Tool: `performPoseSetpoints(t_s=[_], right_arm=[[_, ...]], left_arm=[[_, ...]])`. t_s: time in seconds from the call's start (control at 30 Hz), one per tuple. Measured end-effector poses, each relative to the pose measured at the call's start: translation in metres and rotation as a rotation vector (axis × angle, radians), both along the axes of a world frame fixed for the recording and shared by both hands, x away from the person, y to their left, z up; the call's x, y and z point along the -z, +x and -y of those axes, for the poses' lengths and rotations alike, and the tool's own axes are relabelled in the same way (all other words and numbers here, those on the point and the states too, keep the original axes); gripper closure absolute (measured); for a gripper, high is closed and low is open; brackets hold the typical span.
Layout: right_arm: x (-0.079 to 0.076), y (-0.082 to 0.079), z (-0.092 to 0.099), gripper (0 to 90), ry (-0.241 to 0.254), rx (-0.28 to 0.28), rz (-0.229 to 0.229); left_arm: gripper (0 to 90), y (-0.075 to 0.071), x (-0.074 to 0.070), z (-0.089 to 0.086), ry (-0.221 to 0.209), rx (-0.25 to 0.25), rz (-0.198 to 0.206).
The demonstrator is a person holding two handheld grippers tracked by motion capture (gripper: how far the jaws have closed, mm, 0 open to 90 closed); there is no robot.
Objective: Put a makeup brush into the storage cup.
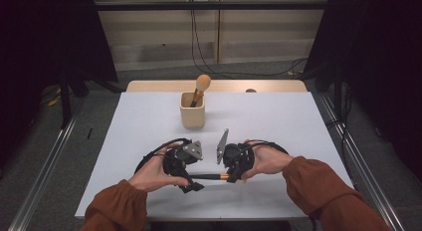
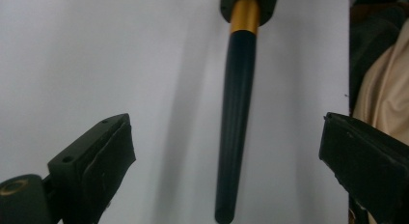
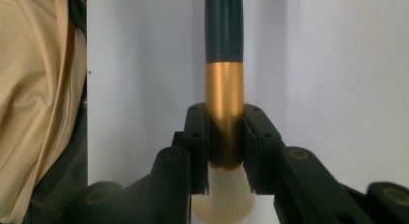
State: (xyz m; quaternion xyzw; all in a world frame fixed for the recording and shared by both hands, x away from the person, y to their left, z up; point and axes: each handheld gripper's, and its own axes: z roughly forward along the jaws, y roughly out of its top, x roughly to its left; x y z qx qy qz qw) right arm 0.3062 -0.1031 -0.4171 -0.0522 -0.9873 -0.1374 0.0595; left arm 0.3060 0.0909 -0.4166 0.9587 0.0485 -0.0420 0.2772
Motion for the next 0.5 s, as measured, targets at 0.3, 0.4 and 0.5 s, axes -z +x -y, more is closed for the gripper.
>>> performPoseSetpoints(t_s=[0.3,0.4,0.5], right_arm=[[-0.001,0.000,0.000,74.4,0.025,0.003,0.009],[-0.001,0.000,0.000,74.4,0.033,-0.008,0.014],[-0.002,0.000,0.000,74.4,0.038,0.003,0.016]], left_arm=[[10.7,0.000,0.005,0.013,0.000,0.024,0.019],[16.9,0.001,0.006,0.017,-0.005,0.027,0.017],[22.1,0.002,0.008,0.018,-0.015,0.013,-0.004]])
